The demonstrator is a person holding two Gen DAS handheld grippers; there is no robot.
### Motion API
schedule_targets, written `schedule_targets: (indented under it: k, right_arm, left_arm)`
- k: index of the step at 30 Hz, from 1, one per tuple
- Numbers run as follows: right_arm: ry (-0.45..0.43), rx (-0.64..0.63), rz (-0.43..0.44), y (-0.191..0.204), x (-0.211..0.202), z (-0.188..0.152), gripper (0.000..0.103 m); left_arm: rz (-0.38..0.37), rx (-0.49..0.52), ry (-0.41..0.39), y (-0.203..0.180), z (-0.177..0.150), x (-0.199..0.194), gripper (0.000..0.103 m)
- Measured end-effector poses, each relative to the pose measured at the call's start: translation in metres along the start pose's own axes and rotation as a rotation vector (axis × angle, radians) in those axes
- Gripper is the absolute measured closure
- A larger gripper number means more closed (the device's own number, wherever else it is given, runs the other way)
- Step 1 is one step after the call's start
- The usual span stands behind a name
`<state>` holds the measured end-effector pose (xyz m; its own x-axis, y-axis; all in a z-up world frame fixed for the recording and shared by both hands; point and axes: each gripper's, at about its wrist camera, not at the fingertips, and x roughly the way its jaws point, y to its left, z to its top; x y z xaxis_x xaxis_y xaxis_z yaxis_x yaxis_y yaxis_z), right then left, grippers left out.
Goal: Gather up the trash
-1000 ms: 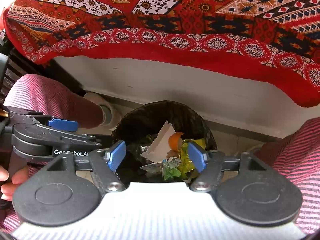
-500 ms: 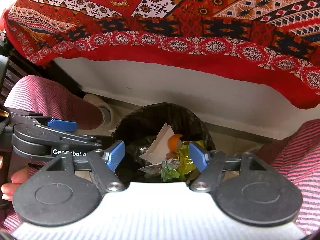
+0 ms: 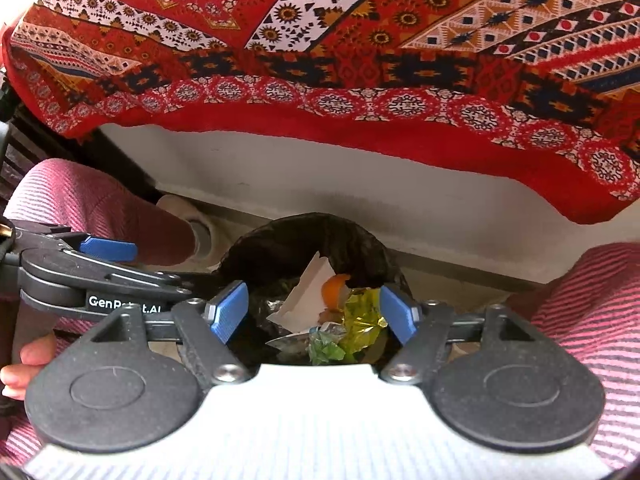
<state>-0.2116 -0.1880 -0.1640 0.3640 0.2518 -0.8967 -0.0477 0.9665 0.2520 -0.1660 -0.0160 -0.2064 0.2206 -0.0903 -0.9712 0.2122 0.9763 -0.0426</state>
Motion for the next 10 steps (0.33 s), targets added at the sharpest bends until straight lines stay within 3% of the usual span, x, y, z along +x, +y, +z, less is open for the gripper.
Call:
schedule_targets:
  k: [10]
  right_arm:
    - [-0.007,0.005,-0.002,-0.0012,-0.0016,0.0000,0.020]
  left_arm:
    - [0.002,-0.001,-0.015,0.0014,0.0001,-0.0039,0.007]
